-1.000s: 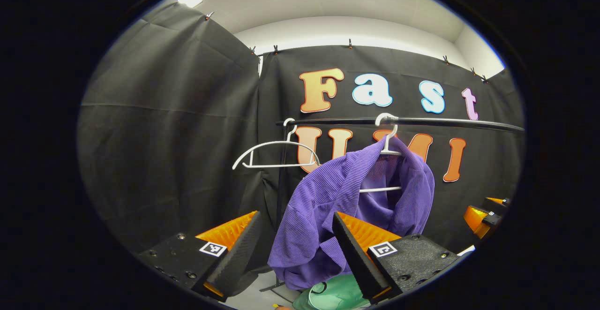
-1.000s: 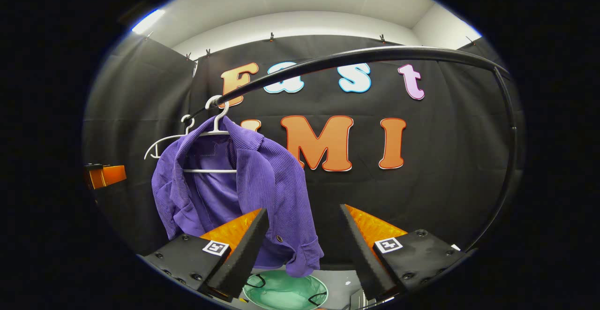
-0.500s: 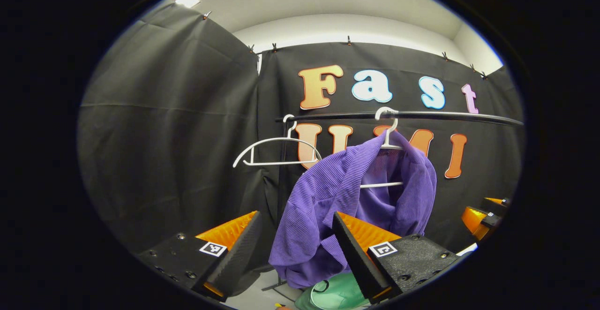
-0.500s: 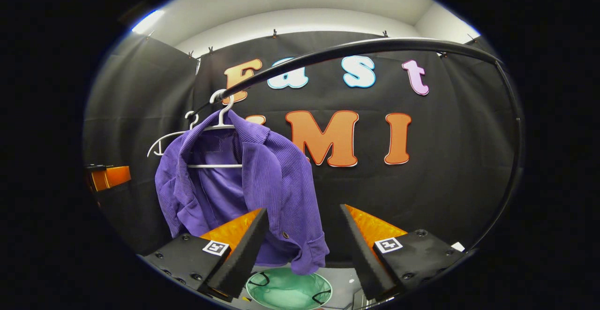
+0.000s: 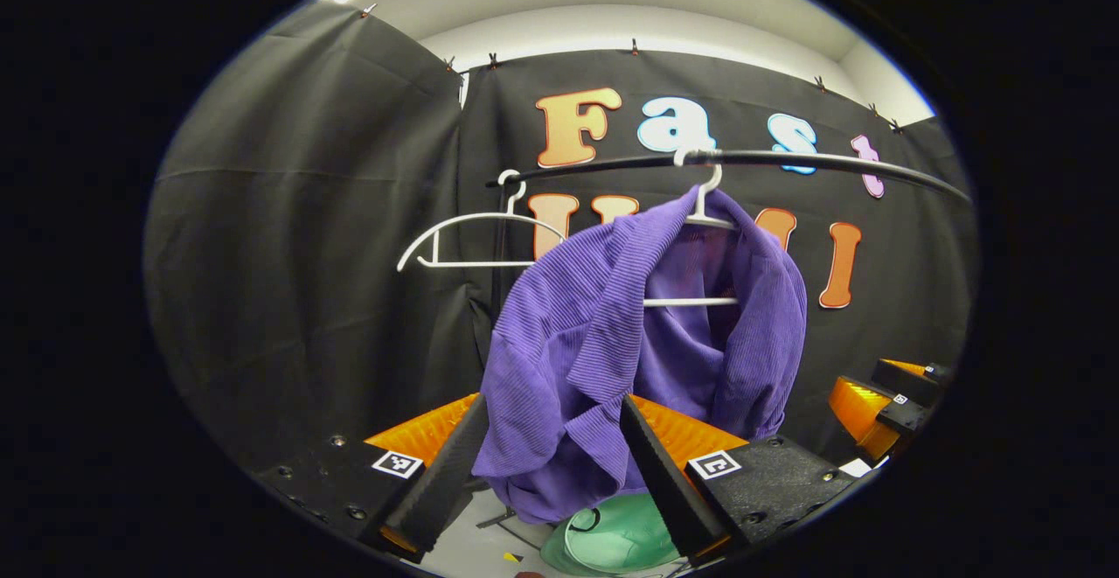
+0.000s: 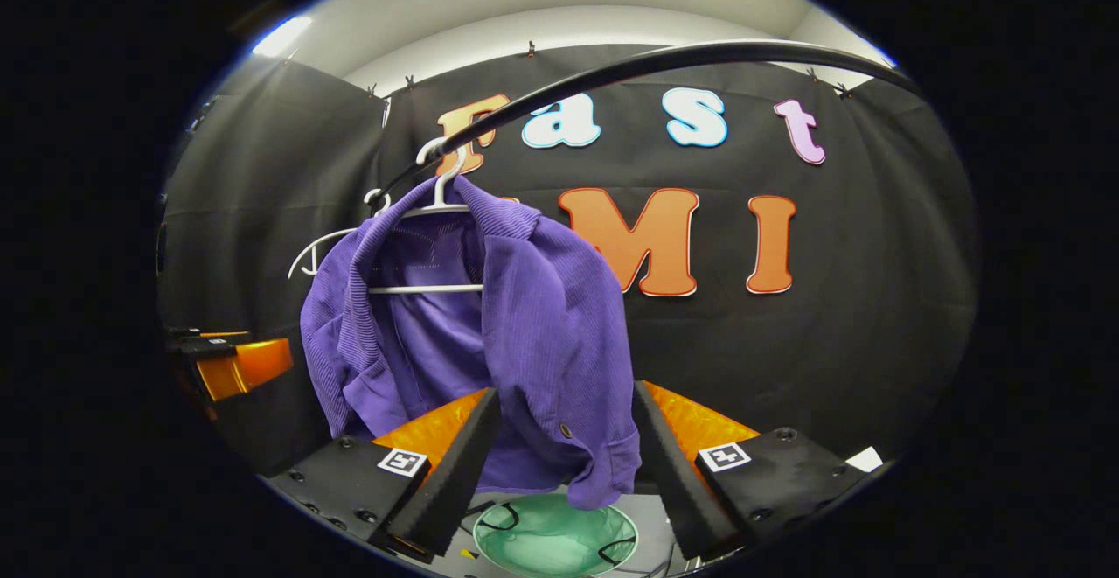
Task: Grasp the clothes on the hanger with both hands and then place them into the laundry hamper below.
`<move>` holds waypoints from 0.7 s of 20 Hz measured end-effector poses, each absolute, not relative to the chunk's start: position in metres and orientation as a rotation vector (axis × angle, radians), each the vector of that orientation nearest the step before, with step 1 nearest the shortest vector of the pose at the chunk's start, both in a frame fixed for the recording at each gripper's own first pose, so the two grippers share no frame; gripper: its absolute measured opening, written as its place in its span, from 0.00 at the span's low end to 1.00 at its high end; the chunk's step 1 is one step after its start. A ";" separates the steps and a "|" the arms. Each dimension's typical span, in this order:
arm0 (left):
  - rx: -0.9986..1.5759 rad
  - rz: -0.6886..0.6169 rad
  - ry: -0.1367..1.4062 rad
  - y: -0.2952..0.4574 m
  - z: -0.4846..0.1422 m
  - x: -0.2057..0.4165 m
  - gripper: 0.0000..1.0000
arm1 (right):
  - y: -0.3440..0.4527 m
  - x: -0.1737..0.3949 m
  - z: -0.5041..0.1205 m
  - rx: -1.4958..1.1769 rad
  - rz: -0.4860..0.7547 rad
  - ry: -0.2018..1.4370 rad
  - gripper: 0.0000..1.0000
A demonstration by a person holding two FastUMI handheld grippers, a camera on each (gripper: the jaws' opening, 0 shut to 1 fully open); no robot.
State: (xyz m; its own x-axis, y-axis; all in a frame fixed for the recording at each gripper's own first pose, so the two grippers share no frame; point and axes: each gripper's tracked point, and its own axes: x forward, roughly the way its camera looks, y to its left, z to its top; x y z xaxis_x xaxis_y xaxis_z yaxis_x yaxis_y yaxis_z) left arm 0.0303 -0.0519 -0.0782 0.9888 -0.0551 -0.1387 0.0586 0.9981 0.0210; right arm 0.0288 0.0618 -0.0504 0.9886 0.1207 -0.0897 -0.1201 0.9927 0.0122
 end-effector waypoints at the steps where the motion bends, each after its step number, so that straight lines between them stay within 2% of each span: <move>1: 0.023 -0.064 0.153 -0.057 -0.086 0.035 0.95 | 0.066 0.033 -0.053 0.004 0.128 0.097 0.98; 3: 0.011 -0.080 0.187 -0.065 -0.099 0.044 0.96 | 0.072 0.042 -0.057 0.004 0.131 0.100 0.94; 8: 0.007 -0.107 0.194 -0.086 -0.114 0.070 0.95 | 0.079 0.069 -0.073 0.004 0.144 0.118 0.94; 9: 0.011 -0.105 0.201 -0.089 -0.119 0.076 0.95 | 0.081 0.075 -0.077 0.007 0.149 0.126 0.98; 11: 0.021 -0.083 0.212 -0.089 -0.127 0.086 0.95 | 0.083 0.089 -0.084 0.015 0.164 0.135 0.98; 12: 0.021 -0.084 0.216 -0.091 -0.130 0.092 0.96 | 0.083 0.095 -0.087 0.019 0.167 0.140 0.94; 14: 0.022 -0.096 0.218 -0.103 -0.136 0.108 0.96 | 0.084 0.110 -0.095 0.035 0.176 0.157 0.98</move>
